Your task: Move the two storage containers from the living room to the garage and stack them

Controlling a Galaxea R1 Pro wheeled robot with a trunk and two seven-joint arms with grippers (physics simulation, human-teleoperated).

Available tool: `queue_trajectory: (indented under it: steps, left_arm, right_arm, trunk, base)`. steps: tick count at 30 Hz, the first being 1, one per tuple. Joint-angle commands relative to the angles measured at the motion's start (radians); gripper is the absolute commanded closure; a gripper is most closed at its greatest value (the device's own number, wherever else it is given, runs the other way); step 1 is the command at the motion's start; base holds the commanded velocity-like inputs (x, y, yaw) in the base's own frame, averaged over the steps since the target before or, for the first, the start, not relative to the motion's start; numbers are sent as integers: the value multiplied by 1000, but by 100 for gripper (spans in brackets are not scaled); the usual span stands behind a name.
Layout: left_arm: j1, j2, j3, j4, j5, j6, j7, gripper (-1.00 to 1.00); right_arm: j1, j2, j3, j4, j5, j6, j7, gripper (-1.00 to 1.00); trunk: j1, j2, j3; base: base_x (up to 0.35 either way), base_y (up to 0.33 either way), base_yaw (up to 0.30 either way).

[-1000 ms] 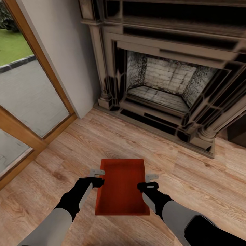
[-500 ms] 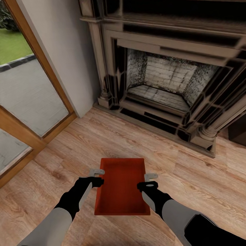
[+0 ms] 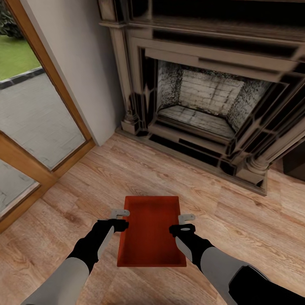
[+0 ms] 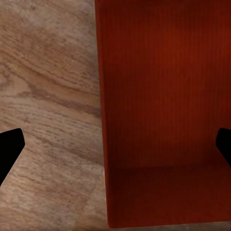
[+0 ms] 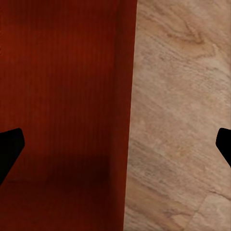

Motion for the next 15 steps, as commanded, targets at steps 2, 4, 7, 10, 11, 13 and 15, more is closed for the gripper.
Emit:
queue_trajectory:
  steps: [2, 4, 7, 10, 11, 13, 15]
  left_arm:
    - [-1, 1, -3, -1, 8, 4, 9, -100]
    - [-1, 1, -3, -1, 8, 4, 9, -100]
    - [-1, 2, -3, -1, 8, 4, 9, -100]
    - [-1, 1, -3, -1, 8, 4, 9, -100]
    - [0, 1, -3, -1, 8, 4, 9, -100]
    - [0, 1, -3, -1, 8, 4, 10, -100]
    - [-1, 1, -3, -1, 9, 4, 11, -100]
  right_arm:
    - [0, -1, 8, -3, -5, 7, -6, -100]
    - [0, -1, 8, -2, -5, 8, -6, -100]
    - [0, -1, 8, -2, -4, 10, -6, -100]
    - [0, 0, 8, -2, -4, 9, -5, -100]
    - [0, 0, 8, -2, -4, 8, -5, -100]
    - [0, -1, 8, -2, -3, 6, -6, -100]
    - [0, -1, 8, -1, -4, 6, -7, -100]
  trunk:
    - [0, 0, -1]
    - [0, 0, -1]
    - [0, 0, -1]
    - [0, 0, -1]
    - [0, 0, -1]
    - [4, -7, -4]
    - [11, -21, -10]
  base:
    - [0, 0, 0]
    - [0, 0, 0]
    - [0, 0, 0]
    - [0, 0, 0]
    - [0, 0, 0]
    - [0, 0, 0]
    - [0, 0, 0]
